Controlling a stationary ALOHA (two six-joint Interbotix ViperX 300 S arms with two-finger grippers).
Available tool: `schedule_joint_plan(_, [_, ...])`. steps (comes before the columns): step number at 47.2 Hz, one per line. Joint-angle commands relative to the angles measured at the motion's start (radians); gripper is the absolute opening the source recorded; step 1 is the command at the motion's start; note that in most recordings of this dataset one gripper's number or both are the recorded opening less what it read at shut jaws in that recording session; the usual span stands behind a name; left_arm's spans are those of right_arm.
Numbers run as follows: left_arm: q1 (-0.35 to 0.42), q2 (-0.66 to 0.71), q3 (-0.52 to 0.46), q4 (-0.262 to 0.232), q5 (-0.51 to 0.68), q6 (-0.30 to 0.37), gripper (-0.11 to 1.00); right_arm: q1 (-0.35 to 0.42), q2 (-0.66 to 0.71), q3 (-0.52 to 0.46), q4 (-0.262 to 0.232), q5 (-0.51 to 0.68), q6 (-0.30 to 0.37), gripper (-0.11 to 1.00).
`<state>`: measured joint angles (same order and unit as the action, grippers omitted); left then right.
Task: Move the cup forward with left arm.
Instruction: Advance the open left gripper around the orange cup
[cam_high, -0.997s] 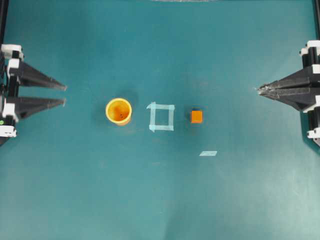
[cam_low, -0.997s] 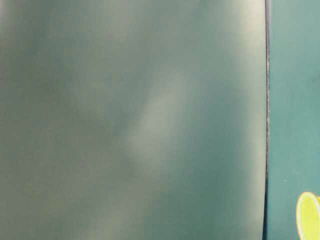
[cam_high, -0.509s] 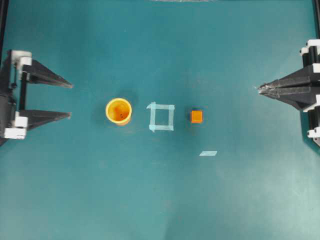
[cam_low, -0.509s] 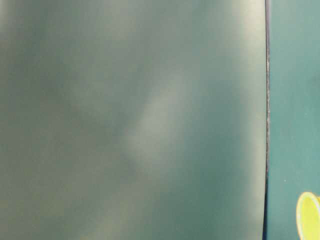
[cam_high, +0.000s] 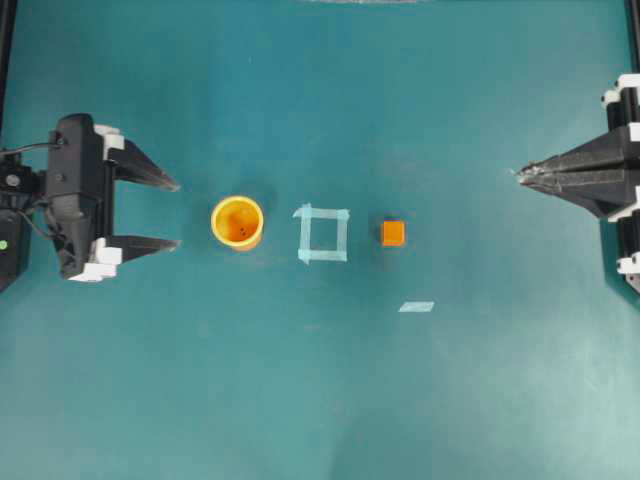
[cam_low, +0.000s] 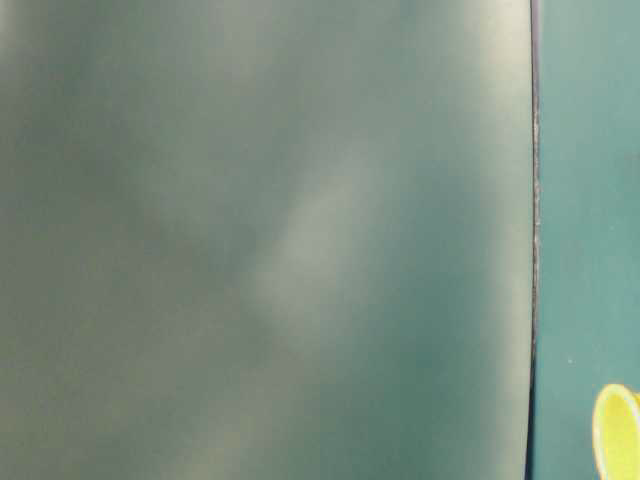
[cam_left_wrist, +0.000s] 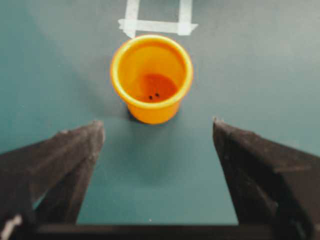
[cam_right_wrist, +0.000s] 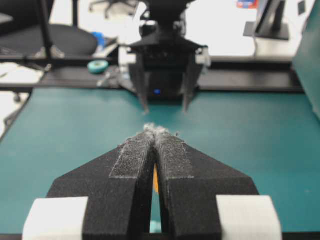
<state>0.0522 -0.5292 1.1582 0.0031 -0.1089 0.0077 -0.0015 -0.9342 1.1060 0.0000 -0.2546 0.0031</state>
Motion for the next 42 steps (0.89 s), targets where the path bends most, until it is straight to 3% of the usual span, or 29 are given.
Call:
schedule_joint_plan(1, [0.012, 0.034, -0.011, 0.006, -0.061, 0.006, 0.86, -0.003, 0.006, -0.034, 0.002, -0.003, 0.002, 0.00])
schedule_joint_plan(11, [0.018, 0.110, 0.037, 0.006, -0.218, 0.041, 0.86, -0.003, 0.003, -0.041, 0.002, 0.003, 0.002, -0.01])
schedule_joint_plan(20, [0.018, 0.170, 0.061, 0.005, -0.278, 0.040, 0.86, -0.003, 0.003, -0.051, 0.002, 0.021, 0.000, 0.00])
schedule_joint_plan(42, [0.018, 0.379, -0.028, 0.005, -0.368, 0.038, 0.86, -0.003, 0.000, -0.058, 0.002, 0.025, 0.000, 0.00])
